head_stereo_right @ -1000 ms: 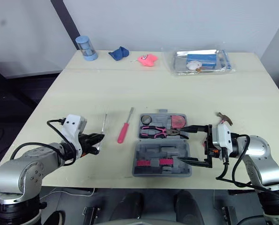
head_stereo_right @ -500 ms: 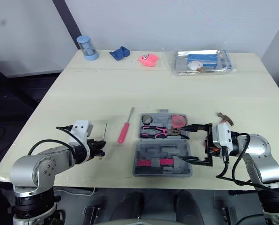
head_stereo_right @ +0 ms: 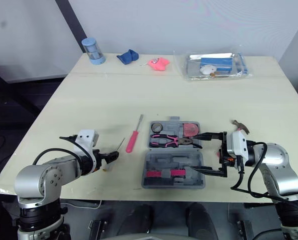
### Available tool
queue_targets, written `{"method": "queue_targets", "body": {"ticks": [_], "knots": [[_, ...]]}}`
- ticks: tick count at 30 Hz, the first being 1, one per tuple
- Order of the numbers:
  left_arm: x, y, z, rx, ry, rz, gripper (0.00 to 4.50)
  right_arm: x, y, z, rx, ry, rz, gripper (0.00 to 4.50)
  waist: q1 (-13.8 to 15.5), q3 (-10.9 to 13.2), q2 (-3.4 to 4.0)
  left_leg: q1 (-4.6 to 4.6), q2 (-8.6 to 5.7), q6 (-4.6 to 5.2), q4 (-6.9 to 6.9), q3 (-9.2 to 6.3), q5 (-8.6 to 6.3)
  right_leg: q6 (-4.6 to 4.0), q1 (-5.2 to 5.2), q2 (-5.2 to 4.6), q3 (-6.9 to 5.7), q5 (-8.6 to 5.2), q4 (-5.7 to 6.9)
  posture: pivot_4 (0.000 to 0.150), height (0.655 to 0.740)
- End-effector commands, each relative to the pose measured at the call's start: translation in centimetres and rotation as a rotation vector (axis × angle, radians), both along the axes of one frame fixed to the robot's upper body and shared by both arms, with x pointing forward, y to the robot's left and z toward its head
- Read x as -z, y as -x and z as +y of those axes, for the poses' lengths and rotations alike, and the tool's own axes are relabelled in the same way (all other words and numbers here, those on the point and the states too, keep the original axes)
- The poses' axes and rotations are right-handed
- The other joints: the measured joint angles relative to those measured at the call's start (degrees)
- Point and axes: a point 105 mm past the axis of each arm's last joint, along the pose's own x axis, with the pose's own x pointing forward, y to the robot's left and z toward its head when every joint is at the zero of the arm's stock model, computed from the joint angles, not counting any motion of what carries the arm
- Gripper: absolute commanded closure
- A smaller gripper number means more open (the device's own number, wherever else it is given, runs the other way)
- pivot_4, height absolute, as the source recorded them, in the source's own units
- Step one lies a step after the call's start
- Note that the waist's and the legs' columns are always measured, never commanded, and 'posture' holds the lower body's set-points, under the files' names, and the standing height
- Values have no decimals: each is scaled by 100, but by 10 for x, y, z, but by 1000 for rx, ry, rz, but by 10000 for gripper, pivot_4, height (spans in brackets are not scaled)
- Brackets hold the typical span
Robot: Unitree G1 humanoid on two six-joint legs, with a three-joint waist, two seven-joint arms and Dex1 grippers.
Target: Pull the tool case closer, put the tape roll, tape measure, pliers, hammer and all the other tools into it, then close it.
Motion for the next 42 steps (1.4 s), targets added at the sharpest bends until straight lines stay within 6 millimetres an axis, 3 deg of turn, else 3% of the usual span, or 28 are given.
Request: {"method": "queue_targets", "body": {"ticks": [1, 4, 9, 19, 20, 21, 22, 30, 36, 42], "knots": [[-10, 1, -4, 16, -22, -143, 607, -8, 0, -1, 4, -10, -42, 0, 1, 0, 0, 1, 0, 0, -2, 3, 0, 0, 0, -2, 3, 0, -3, 1500, 7400], [-10, -1, -7, 50, -20, -253, 607, -8, 0, -1, 5, -11, -44, 0, 33, 0, 0, 0, 0, -1, -3, 2, 0, 0, 0, -4, 1, 0, -4, 1500, 7400], [7, 0, -12, 86, -1, -311, 607, -9, -1, -1, 4, -10, -49, 0, 52, 0, 0, 0, -4, 0, -4, 5, 0, 0, 2, -10, 2, 0, -11, 1500, 7400], [28, -2, -14, 137, 6, -285, 607, -10, -1, -1, 13, -11, -57, 0, 37, 0, 0, 0, -5, 1, -5, 5, -1, 1, 2, -9, 0, 0, -10, 1500, 7400], [29, -2, -15, 143, 11, -280, 5431, -10, -1, -1, 13, -11, -58, 0, 37, 0, 0, 0, -5, 1, -5, 5, -1, 1, 2, -9, 0, 0, -9, 1500, 7400], [30, -2, -17, 148, 16, -277, 5431, -11, -1, -1, 14, -11, -59, 0, 38, 0, 1, 0, -5, 1, -5, 4, -1, 1, 2, -9, 0, 0, -9, 1500, 7400], [31, -2, -17, 147, 21, -276, 8440, -11, -2, -2, 15, -10, -61, 0, 37, 0, 0, 0, -5, 1, -5, 5, -1, 1, 2, -9, 1, 0, -10, 1500, 7400], [40, 1, -20, 137, 40, -263, 44141, -11, -2, -2, 17, -10, -63, 0, 40, -2, 2, 0, -6, 1, -5, 5, -1, 1, 3, -9, 0, 0, -10, 1500, 7400], [43, 5, -19, 139, 41, -259, 44451, -11, -1, -2, 10, -14, -57, 0, 38, -3, 5, 1, -6, 1, -5, 5, -1, 1, 3, -9, 1, 0, -11, 1500, 7400], [28, 6, -10, 150, 31, -338, 44451, -12, -1, -2, 2, -18, -55, 0, 22, -3, 5, 2, -5, 1, -7, 5, -1, 1, 3, -9, 1, 0, -10, 1500, 7400]]}}
